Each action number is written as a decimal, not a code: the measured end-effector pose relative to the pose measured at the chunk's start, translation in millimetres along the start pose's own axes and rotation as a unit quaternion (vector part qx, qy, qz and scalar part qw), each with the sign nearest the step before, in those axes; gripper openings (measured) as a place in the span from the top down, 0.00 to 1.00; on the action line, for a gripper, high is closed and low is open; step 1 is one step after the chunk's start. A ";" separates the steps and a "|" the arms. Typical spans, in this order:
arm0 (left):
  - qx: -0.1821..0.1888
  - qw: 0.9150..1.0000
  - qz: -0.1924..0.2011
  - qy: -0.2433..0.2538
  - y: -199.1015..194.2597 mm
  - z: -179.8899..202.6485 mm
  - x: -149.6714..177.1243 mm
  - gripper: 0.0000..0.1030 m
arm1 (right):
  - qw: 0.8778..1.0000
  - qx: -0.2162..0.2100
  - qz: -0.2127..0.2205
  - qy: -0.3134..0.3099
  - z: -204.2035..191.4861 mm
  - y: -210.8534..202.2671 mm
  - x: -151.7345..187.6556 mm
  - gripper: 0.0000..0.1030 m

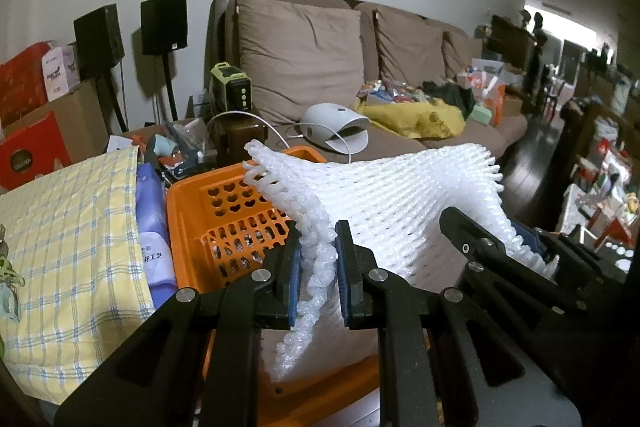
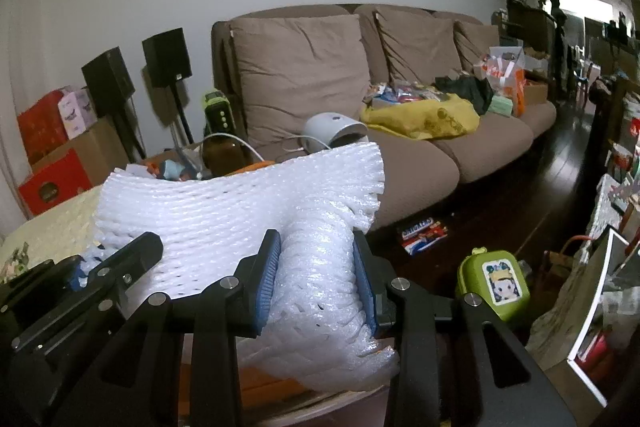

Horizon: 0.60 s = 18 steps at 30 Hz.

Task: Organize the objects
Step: 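Carry the white foam net stack with both tools into the basket opening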

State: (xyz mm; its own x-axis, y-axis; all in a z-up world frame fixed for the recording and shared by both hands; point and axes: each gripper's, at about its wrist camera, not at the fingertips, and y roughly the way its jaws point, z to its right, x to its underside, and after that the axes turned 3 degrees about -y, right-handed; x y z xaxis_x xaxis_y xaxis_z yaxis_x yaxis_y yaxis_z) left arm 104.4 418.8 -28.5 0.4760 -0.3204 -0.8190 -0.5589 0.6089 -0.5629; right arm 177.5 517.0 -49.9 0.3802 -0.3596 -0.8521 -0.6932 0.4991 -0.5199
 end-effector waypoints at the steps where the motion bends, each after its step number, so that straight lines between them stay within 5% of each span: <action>1: 0.000 1.000 0.000 -0.004 0.0 -0.8 -0.3 0.86 | 1.000 -0.001 0.001 -0.005 -1.9 0.1 -0.2 0.66; 18: -0.010 1.000 -0.013 -0.014 9.7 2.1 -2.3 0.86 | 0.999 0.002 -0.015 -0.048 0.6 10.5 -3.0 0.65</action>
State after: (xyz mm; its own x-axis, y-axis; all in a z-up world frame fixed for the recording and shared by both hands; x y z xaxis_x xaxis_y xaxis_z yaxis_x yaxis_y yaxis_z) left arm 99.3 427.0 -31.9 0.5090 -0.3149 -0.8011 -0.5601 0.5855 -0.5860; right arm 169.5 523.8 -52.8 0.4581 -0.2982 -0.8374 -0.6782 0.4917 -0.5461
